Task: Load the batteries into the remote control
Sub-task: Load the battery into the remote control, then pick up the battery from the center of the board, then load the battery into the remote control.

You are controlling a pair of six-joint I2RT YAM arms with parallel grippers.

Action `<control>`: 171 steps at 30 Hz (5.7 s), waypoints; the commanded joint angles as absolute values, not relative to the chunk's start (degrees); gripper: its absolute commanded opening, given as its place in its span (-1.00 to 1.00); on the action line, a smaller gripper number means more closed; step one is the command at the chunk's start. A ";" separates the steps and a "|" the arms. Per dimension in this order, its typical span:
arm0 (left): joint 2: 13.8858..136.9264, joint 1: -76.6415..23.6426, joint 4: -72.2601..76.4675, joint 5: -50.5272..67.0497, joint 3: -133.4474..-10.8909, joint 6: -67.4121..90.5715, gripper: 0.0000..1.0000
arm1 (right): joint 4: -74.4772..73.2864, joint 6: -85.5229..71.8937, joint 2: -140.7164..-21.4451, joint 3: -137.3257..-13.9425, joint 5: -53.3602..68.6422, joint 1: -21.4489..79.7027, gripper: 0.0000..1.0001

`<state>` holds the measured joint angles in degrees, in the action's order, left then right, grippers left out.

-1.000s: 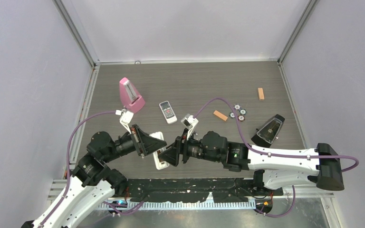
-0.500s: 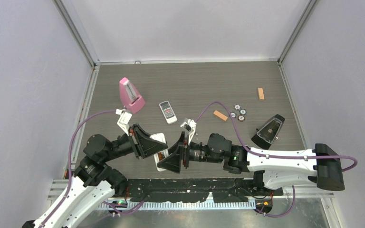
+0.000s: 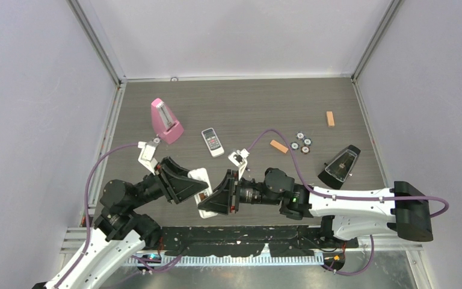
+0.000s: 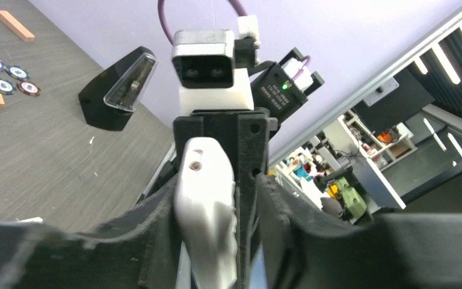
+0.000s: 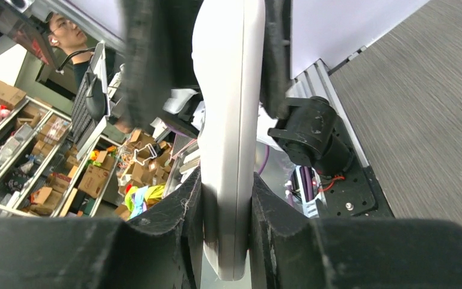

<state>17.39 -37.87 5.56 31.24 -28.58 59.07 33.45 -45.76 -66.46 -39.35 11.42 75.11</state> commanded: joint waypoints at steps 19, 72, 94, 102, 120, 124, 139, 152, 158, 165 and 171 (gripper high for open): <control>21.25 -37.32 15.04 31.66 -24.21 64.87 -1.00 | 32.84 -52.53 -65.18 -38.51 27.34 68.77 -0.76; 34.89 -12.14 24.47 42.83 -13.41 69.39 -1.00 | -19.09 -6.60 -101.96 -61.41 -5.25 44.39 -0.25; 33.91 -12.00 24.75 43.21 -12.77 70.23 -1.00 | -19.77 -11.15 -87.64 -58.93 0.42 44.20 -0.89; 33.36 -12.12 31.56 44.02 -10.73 74.77 -1.00 | -20.80 -20.11 -66.92 -54.59 10.57 45.26 -0.89; 22.99 -12.31 26.68 37.39 -8.14 79.25 -1.00 | -33.64 -28.47 -70.21 -75.69 5.07 67.19 -0.89; 21.38 -12.31 25.27 36.19 -7.35 80.52 -1.00 | -37.19 -28.36 -76.20 -80.42 1.63 70.02 -0.89; 21.41 -12.30 25.89 35.52 -6.60 82.23 -1.00 | -44.24 -27.38 -85.76 -90.38 -6.17 73.92 -0.89; 22.71 -12.33 27.24 35.57 -6.70 82.09 -1.00 | -46.92 -26.58 -88.85 -92.32 -5.75 74.44 -0.84; 22.69 -12.37 27.33 35.94 -6.73 82.09 -1.00 | -48.24 -27.23 -90.25 -93.19 -7.84 74.44 -0.82; 22.66 -12.30 27.25 36.12 -6.77 82.13 -1.00 | -48.85 -27.11 -91.14 -93.98 -7.83 74.47 -0.76; 22.60 -12.35 27.16 36.08 -6.69 82.10 -1.00 | -49.45 -26.93 -91.97 -94.63 -7.63 74.47 -0.62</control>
<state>22.76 -12.32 23.77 35.99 -6.48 82.08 -49.08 -27.11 -91.42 -91.77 -6.59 74.15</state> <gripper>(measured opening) 0.278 0.180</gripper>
